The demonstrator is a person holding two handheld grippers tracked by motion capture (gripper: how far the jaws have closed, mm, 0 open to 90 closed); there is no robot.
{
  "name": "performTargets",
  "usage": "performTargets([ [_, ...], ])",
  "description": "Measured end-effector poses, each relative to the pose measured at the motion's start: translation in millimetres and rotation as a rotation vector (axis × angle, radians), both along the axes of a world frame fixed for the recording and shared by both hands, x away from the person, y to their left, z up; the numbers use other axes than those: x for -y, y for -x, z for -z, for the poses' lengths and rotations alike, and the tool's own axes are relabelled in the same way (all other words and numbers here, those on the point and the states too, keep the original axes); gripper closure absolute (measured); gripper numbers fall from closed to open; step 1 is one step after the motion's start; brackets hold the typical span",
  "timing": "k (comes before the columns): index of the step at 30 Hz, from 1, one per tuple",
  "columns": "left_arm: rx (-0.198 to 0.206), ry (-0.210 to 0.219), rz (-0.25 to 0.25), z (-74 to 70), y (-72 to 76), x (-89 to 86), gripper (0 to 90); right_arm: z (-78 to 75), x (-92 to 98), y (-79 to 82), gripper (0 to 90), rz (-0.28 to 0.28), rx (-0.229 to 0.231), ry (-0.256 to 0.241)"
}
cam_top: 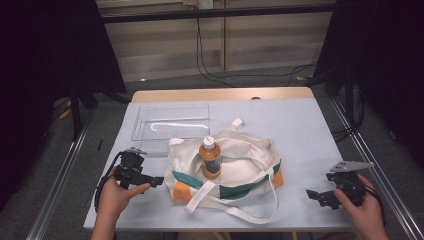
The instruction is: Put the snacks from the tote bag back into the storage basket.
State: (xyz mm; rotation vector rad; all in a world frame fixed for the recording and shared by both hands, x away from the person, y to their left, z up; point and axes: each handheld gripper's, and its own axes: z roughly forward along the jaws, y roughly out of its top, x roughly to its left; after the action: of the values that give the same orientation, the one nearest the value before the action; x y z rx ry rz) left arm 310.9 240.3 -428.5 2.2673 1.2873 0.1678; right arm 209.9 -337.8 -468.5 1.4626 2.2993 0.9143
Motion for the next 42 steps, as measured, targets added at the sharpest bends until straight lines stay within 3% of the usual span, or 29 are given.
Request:
performTargets([
  [5, -0.033, -0.029, 0.04, -0.7, 2.5, 5.3, 9.1, -3.9, 1.0, 1.0, 1.4, 0.013, 0.014, -0.025],
  [9, -0.053, -0.012, 0.027, -5.8, 3.3, 6.0, 9.4, -3.8, -0.1, -1.7, 1.4, 0.0, 0.015, -0.018],
  [11, -0.054, -0.024, 0.036, -7.7, 2.7, 6.7, 9.6, -3.5, 0.7, -1.7, 1.4, 0.01, 0.011, -0.023],
  [16, -0.082, -0.054, 0.063, -19.9, -0.9, 20.5, 9.9, -2.3, 2.8, -4.2, 1.4, 0.017, -0.01, -0.049],
  [24, -0.12, -0.09, 0.063, -41.9, -6.6, 29.5, 10.6, -4.1, -2.3, -6.4, 1.4, -0.007, 0.012, -0.044],
  [32, -0.152, -0.089, 0.073, -55.1, -12.9, 38.7, 10.4, -3.4, -2.5, -5.5, 1.4, -0.01, 0.008, -0.055],
  [42, -0.161, -0.083, 0.106, -68.2, -22.7, 55.5, 11.0, -4.7, 0.7, -2.5, 1.4, 0.008, -0.002, -0.06],
])
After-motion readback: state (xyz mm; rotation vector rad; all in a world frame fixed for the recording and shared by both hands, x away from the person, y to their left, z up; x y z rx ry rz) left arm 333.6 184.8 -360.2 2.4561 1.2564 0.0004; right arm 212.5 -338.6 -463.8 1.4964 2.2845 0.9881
